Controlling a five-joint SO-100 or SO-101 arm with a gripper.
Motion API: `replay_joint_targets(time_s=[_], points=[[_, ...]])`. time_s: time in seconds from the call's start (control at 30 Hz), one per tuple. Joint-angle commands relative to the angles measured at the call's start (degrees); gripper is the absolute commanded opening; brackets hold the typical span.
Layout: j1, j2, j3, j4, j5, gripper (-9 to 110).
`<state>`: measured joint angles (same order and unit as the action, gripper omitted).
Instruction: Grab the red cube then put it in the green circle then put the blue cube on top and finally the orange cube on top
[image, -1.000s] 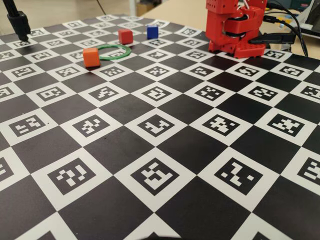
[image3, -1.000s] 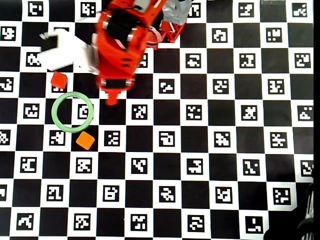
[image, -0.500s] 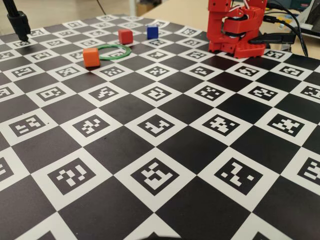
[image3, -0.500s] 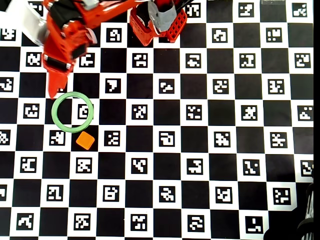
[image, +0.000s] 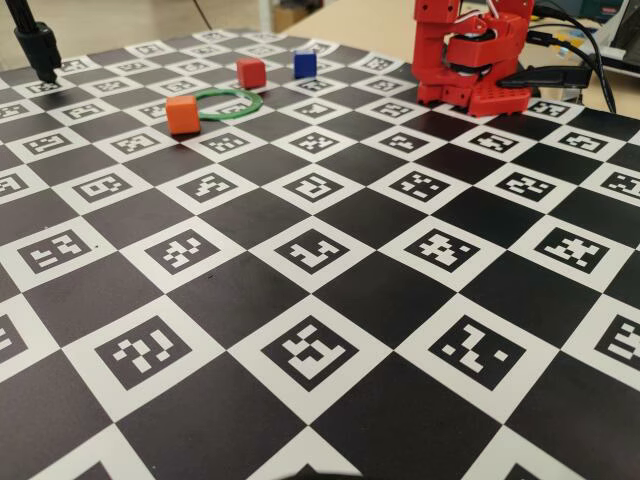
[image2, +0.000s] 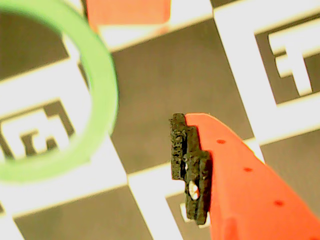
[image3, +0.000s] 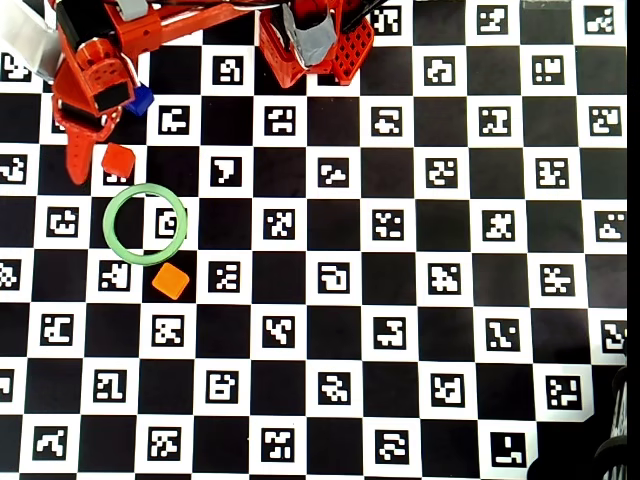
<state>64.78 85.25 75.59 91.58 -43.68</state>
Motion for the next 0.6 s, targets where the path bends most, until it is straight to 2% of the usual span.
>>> replay_joint_targets(time_s=[0.0,0.57], points=[[1.3,0.2,0.6,-3.8,-1.0,51],[1.6,0.7,24.3,-23.4,-4.5,50]])
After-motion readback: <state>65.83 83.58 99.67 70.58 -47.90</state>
